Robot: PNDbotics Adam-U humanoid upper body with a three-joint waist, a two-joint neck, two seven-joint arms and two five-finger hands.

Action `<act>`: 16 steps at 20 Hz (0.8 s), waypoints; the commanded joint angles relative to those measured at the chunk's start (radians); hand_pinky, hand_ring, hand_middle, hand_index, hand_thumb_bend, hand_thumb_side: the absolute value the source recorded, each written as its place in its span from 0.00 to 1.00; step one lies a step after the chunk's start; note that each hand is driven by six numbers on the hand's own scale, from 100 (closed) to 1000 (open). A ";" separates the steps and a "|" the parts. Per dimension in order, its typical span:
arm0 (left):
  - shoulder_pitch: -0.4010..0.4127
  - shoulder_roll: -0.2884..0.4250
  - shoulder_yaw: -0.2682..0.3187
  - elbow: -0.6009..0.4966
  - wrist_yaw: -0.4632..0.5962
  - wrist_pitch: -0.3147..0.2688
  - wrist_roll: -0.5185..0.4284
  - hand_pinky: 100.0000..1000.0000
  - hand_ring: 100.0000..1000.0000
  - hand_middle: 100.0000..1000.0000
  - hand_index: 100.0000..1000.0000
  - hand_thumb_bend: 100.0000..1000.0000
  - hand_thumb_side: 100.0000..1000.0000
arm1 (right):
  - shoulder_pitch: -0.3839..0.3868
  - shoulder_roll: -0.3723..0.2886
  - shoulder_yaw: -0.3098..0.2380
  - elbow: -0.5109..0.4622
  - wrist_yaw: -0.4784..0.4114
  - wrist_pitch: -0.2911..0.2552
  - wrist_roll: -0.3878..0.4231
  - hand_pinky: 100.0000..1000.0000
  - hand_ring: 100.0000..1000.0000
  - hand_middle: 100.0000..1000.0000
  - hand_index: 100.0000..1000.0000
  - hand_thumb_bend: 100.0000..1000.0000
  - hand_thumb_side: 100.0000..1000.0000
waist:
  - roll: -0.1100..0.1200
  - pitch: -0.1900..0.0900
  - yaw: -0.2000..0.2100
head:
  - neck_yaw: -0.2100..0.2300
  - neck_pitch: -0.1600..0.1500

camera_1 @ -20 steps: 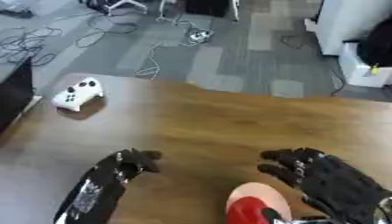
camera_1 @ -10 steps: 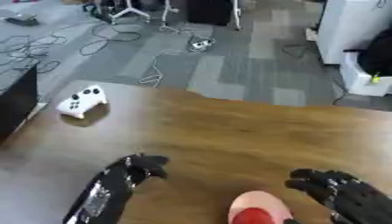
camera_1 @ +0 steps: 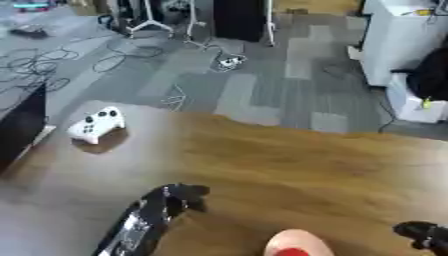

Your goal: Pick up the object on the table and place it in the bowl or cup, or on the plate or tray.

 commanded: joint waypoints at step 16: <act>0.013 0.029 0.014 -0.001 -0.036 0.035 0.058 0.67 0.84 0.57 0.71 0.13 0.90 | 0.139 0.296 -0.033 0.011 -0.315 0.019 -0.234 0.85 0.59 0.76 0.88 0.27 0.66 | -0.009 -0.030 -0.058 | -0.006 -0.169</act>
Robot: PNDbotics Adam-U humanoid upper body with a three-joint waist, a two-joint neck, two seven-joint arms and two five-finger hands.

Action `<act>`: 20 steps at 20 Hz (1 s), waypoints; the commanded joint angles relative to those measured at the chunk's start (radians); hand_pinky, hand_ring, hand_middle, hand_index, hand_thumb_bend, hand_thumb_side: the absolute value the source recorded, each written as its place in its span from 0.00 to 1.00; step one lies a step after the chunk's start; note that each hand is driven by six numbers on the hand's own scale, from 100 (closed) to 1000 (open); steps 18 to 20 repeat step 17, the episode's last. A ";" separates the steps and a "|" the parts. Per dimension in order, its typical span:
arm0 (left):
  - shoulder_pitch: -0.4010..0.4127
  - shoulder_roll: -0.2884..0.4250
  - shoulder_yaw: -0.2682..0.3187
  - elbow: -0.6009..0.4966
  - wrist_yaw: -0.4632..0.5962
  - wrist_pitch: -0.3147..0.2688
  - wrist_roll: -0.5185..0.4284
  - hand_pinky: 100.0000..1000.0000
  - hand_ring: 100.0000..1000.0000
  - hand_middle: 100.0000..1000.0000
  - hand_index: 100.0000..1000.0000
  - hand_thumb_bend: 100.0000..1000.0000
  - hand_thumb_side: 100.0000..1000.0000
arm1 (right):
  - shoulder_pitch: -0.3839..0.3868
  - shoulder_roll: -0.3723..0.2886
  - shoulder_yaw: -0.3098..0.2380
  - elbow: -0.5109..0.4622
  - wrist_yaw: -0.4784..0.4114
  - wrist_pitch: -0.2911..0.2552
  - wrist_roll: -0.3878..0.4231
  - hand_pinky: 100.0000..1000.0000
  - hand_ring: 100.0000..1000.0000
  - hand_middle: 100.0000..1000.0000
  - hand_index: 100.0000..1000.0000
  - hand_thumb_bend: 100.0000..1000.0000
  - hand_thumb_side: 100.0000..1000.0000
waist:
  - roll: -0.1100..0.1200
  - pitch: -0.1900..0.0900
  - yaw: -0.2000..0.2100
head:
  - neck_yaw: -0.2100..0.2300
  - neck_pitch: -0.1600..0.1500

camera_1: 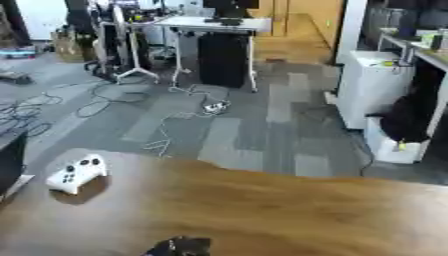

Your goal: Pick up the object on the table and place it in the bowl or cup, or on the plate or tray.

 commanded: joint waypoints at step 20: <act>0.006 0.014 0.014 -0.008 0.001 0.007 0.028 0.68 0.85 0.57 0.71 0.13 0.91 | -0.091 0.079 0.035 0.095 -0.173 -0.106 -0.057 0.85 0.58 0.75 0.88 0.24 0.65 | 0.017 -0.013 0.006 | -0.002 -0.132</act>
